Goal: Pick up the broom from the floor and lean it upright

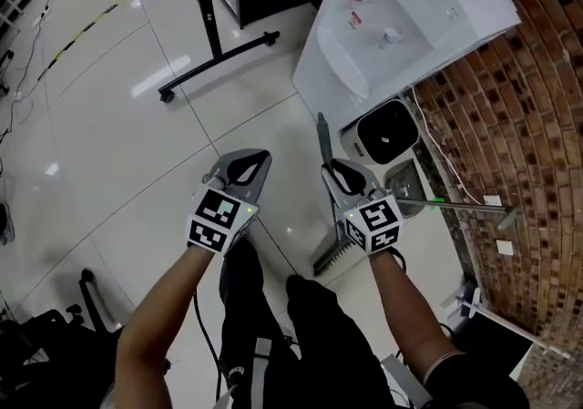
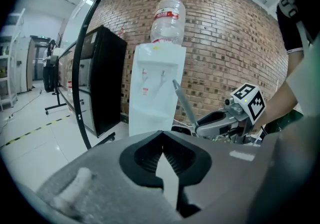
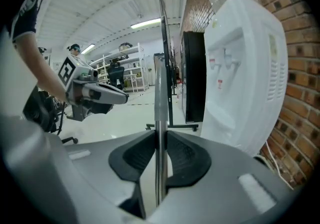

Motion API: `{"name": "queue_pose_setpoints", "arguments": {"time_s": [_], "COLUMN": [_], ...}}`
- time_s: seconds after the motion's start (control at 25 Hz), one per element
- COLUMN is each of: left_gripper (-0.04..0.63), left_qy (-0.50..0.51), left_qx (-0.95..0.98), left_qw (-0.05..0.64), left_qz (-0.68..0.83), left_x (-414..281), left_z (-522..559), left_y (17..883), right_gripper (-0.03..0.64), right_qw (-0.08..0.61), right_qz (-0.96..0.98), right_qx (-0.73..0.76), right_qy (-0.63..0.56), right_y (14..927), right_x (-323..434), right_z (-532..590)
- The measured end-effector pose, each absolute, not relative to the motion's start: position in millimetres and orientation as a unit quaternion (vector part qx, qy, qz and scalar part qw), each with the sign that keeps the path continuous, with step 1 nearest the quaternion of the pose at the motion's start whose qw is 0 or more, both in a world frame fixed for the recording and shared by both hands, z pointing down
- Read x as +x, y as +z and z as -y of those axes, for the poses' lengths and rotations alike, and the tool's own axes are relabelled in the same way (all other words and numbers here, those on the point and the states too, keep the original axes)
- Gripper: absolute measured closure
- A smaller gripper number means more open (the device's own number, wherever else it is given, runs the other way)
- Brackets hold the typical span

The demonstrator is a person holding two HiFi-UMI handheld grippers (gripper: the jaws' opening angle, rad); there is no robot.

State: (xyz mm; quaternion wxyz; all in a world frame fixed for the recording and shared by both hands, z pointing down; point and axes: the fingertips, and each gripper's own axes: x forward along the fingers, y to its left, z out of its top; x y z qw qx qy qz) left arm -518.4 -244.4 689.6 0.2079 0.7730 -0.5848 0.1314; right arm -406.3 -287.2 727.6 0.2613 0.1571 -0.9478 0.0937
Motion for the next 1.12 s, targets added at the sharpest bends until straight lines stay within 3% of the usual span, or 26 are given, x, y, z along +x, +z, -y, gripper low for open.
{"name": "queue_pose_setpoints", "arguments": {"time_s": [0.36, 0.84, 1.12], "left_gripper": [0.595, 0.595, 0.595], "left_qy": [0.123, 0.102, 0.097], "left_qx": [0.788, 0.804, 0.841], "left_qw": [0.176, 0.138, 0.108], "left_qz": [0.577, 0.570, 0.522], "left_x": [-411.5, -318.4, -232.2], "left_z": [213.9, 166.6, 136.5], "left_y": [561.0, 440.0, 393.7], "right_gripper": [0.545, 0.545, 0.545], "right_qw": [0.224, 0.129, 0.108], "right_qz": [0.957, 0.958, 0.939], "right_qx": [0.168, 0.249, 0.324], "right_qy": [0.079, 0.063, 0.048], "right_y": [599.2, 442.6, 379.1], "right_x": [-299.3, -202.7, -120.5], "right_z": [249.6, 204.2, 169.0]}}
